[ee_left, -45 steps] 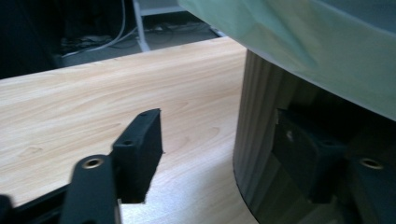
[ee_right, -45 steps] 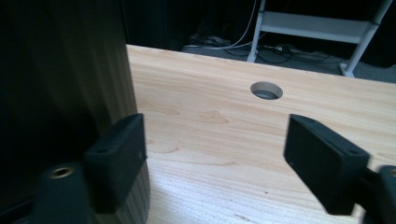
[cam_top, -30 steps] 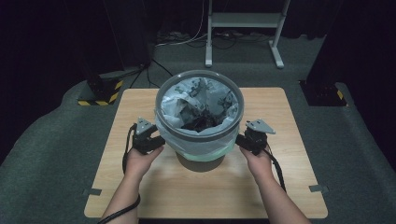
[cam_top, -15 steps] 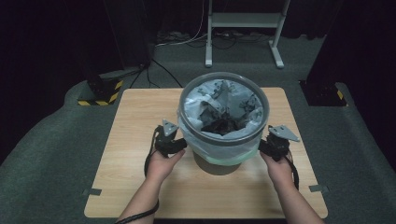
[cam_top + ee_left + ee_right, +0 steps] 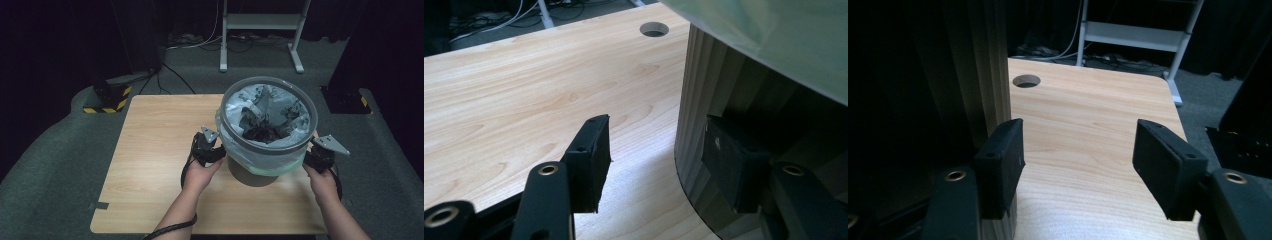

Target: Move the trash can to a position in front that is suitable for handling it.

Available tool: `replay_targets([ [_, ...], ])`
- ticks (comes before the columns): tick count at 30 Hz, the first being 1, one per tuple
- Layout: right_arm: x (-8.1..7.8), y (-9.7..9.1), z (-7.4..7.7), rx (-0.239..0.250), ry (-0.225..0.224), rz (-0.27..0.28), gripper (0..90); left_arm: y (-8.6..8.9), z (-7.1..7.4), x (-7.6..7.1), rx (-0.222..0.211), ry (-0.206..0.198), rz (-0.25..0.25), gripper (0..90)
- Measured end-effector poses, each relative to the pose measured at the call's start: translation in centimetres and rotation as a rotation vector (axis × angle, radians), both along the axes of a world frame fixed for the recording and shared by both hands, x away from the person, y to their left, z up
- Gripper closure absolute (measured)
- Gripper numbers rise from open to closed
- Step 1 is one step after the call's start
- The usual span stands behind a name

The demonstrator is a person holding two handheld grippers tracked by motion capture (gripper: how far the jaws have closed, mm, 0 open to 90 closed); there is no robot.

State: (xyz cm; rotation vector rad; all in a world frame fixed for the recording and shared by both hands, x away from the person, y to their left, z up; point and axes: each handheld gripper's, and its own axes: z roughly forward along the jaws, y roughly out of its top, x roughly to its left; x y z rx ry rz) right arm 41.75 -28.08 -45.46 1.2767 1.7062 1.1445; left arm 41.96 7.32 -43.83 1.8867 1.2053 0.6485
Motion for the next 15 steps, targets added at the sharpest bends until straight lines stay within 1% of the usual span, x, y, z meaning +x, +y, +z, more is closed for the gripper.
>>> replay_targets([
  [1, 0.0, 0.0, 0.0, 0.0, 0.0, 0.0, 38.4, 0.0, 0.0, 0.0, 0.0, 0.0, 0.0, 44.2],
  [2, 0.2, 0.1, -0.2, 0.015, -0.008, 0.003, 40.7, 0.3, 0.0, 0.0, 0.002, -0.001, -0.003, 43.0],
  [5, 0.3, 0.5, -0.5, 0.033, -0.023, 0.006, 43.3, 0.8, -0.1, -0.1, -0.002, -0.001, -0.006, 39.9],
  [7, 0.3, 0.7, -0.6, 0.044, -0.027, 0.014, 44.4, 1.0, -0.1, -0.1, 0.008, -0.007, -0.008, 40.1],
  [9, 0.4, 1.1, -0.6, 0.024, -0.034, 0.013, 44.6, 1.1, 0.0, -0.1, 0.012, -0.008, -0.009, 39.7],
  [10, 0.4, 1.3, -0.6, 0.024, -0.034, 0.013, 44.5, 1.4, 0.0, 0.0, 0.008, -0.003, 0.003, 39.7],
  [12, 0.6, 1.5, -0.6, 0.029, -0.029, 0.011, 44.5, 1.6, 0.0, 0.1, 0.01, 0.003, 0.004, 40.0],
  [15, 0.7, 1.7, -0.6, 0.037, -0.024, 0.01, 44.7, 1.7, 0.0, 0.1, 0.009, -0.001, 0.015, 40.1],
])
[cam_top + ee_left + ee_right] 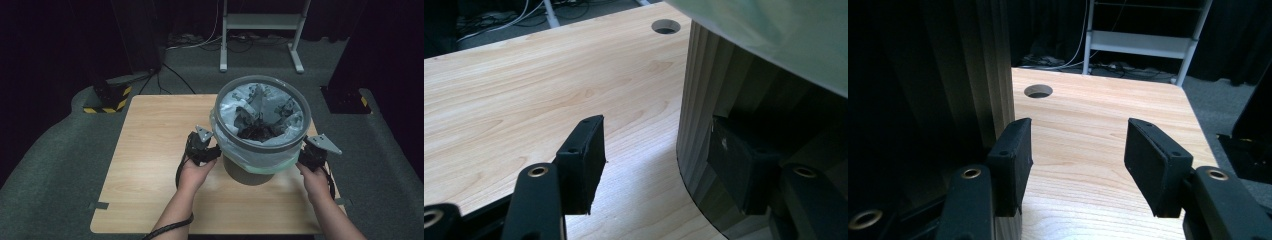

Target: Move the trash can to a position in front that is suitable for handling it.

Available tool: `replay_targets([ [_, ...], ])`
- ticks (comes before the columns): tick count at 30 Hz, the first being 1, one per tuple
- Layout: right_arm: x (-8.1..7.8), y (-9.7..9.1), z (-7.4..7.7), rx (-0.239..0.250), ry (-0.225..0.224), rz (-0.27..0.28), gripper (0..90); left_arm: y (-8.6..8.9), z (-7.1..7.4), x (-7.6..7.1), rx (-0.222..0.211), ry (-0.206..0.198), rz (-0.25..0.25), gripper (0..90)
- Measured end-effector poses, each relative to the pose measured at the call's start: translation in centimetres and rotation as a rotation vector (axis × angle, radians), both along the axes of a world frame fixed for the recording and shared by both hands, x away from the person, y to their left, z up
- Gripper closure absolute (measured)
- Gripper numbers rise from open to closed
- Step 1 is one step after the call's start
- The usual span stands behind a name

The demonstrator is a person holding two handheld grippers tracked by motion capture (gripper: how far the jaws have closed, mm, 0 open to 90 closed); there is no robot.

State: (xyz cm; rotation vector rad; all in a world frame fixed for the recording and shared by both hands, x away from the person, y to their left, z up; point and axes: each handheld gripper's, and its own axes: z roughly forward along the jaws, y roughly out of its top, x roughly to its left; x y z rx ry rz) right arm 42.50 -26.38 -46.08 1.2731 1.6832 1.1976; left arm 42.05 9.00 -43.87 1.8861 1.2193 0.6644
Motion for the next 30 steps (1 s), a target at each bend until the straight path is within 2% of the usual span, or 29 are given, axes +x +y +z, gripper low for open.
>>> replay_targets([
  [2, 0.1, 0.2, 0.0, -0.001, -0.003, 0.002, 45.0, 0.2, 0.0, 0.0, -0.004, 0.002, 0.005, 40.1],
  [3, 0.1, 0.4, -0.1, -0.005, -0.008, 0.003, 43.5, 0.5, -0.2, -0.2, 0.002, 0.003, 0.004, 36.9],
  [7, 0.1, 0.0, -0.2, -0.004, -0.001, -0.003, 34.3, 1.7, -0.7, -0.5, -0.04, 0.031, -0.042, 21.8],
  [11, 0.0, -0.5, -0.5, -0.003, 0.025, 0.016, 26.4, 3.2, -1.2, -1.1, -0.031, 0.056, -0.036, 20.0],
  [17, -0.4, -0.8, -1.0, -0.019, 0.036, 0.013, 25.5, 5.5, -1.5, -2.0, -0.01, 0.09, -0.028, 18.7],
  [18, -0.4, -0.8, -1.1, -0.017, 0.04, 0.013, 25.2, 6.1, -1.6, -2.2, -0.014, 0.111, -0.039, 19.2],
  [19, -0.6, -0.9, -1.3, -0.007, 0.054, 0.016, 24.4, 7.2, -2.1, -2.5, -0.001, 0.166, -0.058, 19.3],
  [20, -0.6, -0.9, -1.3, -0.007, 0.054, 0.016, 24.4, 7.2, -2.1, -2.5, -0.001, 0.166, -0.058, 18.8],
  [21, -0.7, -0.9, -1.5, -0.016, 0.059, 0.017, 24.0, 7.7, -2.4, -2.8, 0.01, 0.186, -0.054, 18.6],
  [22, -0.7, -0.9, -1.5, -0.024, 0.067, 0.017, 22.7, 8.9, -3.1, -3.3, 0.024, 0.223, -0.044, 18.1],
  [23, -0.7, -0.9, -1.5, -0.024, 0.067, 0.017, 22.7, 8.9, -3.1, -3.3, 0.024, 0.223, -0.044, 17.3],
  [24, -0.8, -0.8, -1.7, -0.035, 0.077, 0.017, 22.3, 10.1, -3.8, -3.8, 0.038, 0.239, -0.026, 17.1],
  [26, -0.9, -0.8, -1.9, -0.038, 0.083, 0.021, 22.2, 11.1, -4.4, -4.4, 0.044, 0.244, -0.008, 16.6],
  [30, -1.1, -0.9, -2.5, -0.058, 0.104, 0.023, 22.2, 12.1, -5.1, -4.9, 0.058, 0.237, 0.008, 15.8],
])
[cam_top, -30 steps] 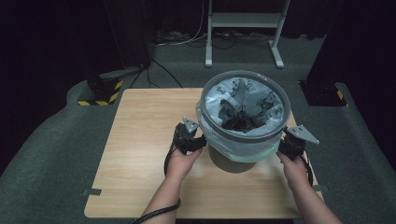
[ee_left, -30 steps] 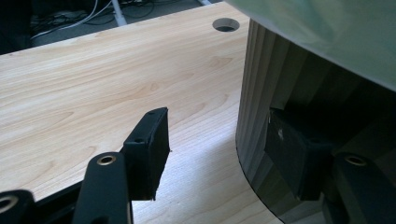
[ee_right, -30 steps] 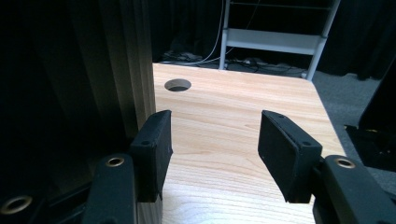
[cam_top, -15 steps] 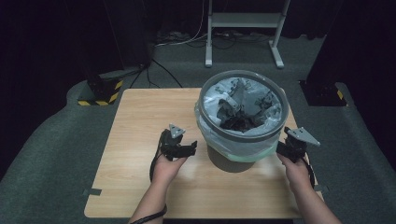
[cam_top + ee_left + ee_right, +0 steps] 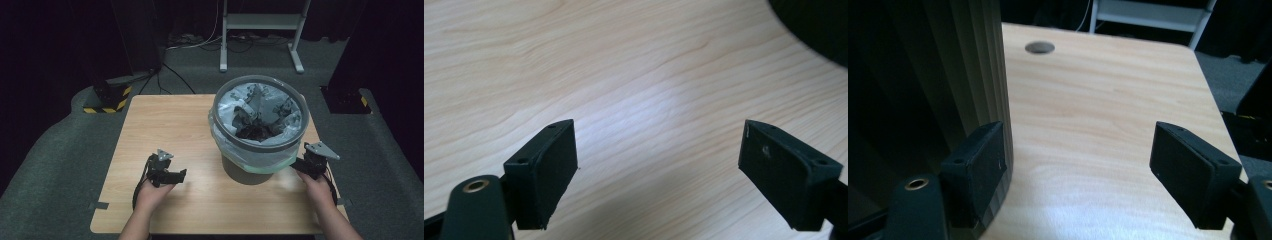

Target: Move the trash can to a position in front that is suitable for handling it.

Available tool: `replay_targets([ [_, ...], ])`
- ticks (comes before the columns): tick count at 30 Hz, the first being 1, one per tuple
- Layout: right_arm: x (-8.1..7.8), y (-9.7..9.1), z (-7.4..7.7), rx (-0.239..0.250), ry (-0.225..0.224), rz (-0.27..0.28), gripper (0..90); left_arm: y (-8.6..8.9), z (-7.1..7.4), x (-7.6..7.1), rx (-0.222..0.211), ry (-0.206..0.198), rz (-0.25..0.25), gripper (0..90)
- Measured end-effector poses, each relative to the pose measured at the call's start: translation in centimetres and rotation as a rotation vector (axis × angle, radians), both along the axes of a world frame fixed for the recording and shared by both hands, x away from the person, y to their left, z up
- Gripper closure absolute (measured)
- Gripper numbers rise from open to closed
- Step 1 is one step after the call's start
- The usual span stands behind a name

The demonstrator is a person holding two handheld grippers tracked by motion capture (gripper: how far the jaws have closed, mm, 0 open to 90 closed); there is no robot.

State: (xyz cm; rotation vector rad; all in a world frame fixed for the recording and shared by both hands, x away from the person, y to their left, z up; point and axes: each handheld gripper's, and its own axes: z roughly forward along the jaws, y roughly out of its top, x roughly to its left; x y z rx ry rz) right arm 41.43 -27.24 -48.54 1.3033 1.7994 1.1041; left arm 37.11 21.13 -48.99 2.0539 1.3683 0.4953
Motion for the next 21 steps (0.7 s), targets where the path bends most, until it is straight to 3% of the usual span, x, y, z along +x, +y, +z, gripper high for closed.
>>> replay_targets([
  [1, -0.1, 0.0, -0.3, -0.008, 0.029, 0.0, 22.2, 0.6, -0.4, -0.2, 0.003, 0.0, 0.011, 15.7],
  [2, -0.1, 0.0, -0.3, -0.008, 0.029, 0.0, 22.2, 0.6, -0.4, -0.2, 0.003, 0.0, 0.011, 15.6],
  [3, -0.2, -0.1, -0.8, -0.02, 0.094, -0.005, 21.9, 0.9, -0.9, -0.2, 0.008, 0.004, 0.021, 15.3],
  [6, -0.3, -0.3, -1.8, -0.019, 0.188, 0.021, 20.6, 1.1, -1.6, 0.0, 0.012, 0.018, 0.045, 14.9],
  [8, -0.5, -0.3, -2.1, -0.034, 0.208, 0.02, 20.4, 1.1, -1.8, 0.0, 0.015, 0.025, 0.05, 14.8],
  [9, -1.0, -0.5, -2.7, -0.057, 0.249, 0.025, 19.0, 1.0, -2.1, 0.1, 0.02, 0.032, 0.051, 14.5],
  [10, -1.0, -0.5, -2.7, -0.057, 0.249, 0.025, 19.0, 0.9, -2.4, 0.2, 0.042, 0.037, 0.055, 14.5],
  [12, -1.9, -1.0, -3.4, -0.075, 0.306, 0.013, 20.2, 0.7, -2.6, 0.5, 0.038, 0.055, 0.066, 11.0],
  [17, -3.7, -1.4, -3.9, -0.08, 0.283, 0.014, 17.9, 0.6, -2.8, 0.7, 0.048, 0.062, 0.053, 5.7],
  [21, -4.2, -1.3, -3.9, -0.081, 0.287, 0.005, 15.3, 0.8, -3.0, 0.4, 0.04, 0.052, 0.045, 1.4],
])
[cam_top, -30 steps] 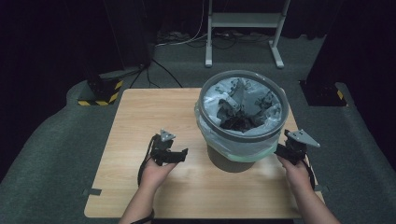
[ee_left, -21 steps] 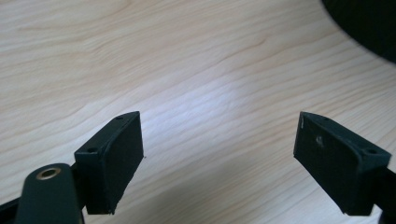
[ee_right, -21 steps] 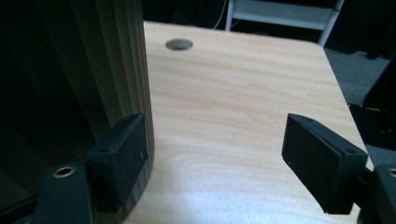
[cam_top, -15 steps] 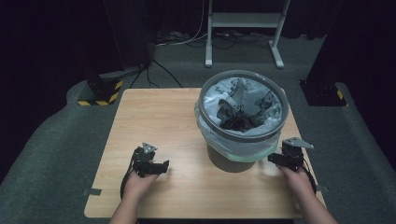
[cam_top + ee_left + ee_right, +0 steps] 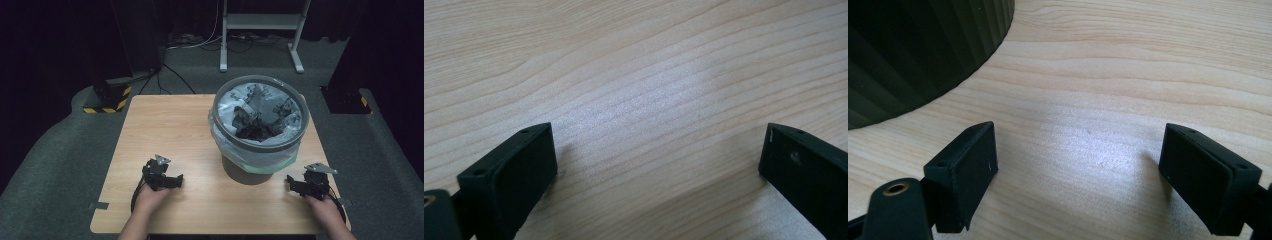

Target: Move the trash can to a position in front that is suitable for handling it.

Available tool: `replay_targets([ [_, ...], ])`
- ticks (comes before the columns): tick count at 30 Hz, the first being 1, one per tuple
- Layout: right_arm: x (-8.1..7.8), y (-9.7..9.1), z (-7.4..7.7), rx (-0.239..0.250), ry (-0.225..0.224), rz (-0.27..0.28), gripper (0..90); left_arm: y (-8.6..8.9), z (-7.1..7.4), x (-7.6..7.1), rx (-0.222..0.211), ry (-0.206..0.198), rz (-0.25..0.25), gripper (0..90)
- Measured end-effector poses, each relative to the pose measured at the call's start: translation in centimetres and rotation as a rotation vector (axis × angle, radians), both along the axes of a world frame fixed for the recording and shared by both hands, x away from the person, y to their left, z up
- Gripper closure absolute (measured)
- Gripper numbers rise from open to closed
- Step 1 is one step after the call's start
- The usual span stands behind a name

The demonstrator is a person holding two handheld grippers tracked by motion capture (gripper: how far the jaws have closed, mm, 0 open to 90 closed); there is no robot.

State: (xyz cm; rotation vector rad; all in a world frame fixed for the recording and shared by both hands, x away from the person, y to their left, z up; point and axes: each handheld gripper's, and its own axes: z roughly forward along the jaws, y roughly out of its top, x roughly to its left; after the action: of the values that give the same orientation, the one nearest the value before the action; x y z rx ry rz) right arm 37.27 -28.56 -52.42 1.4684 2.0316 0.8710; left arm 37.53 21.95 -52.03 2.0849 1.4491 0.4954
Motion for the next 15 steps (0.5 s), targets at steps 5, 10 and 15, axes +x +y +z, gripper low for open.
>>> replay_targets([
  [5, -0.03, 0.05, -0.01, 0.003, 0.005, -0.001, 13.6, 0.04, 0.09, -0.09, 0.005, 0.013, 0.006, 0.4],
  [10, 0.31, 0.24, -0.04, -0.004, 0.005, 0.004, 11.6, 0.04, 0.19, -0.24, 0.01, 0.025, 0.016, 0.6],
  [15, 0.35, 0.32, -0.03, -0.002, 0.009, 0.002, 11.4, -0.05, 0.93, 0.28, 0.025, 0.075, 0.091, 9.4],
])
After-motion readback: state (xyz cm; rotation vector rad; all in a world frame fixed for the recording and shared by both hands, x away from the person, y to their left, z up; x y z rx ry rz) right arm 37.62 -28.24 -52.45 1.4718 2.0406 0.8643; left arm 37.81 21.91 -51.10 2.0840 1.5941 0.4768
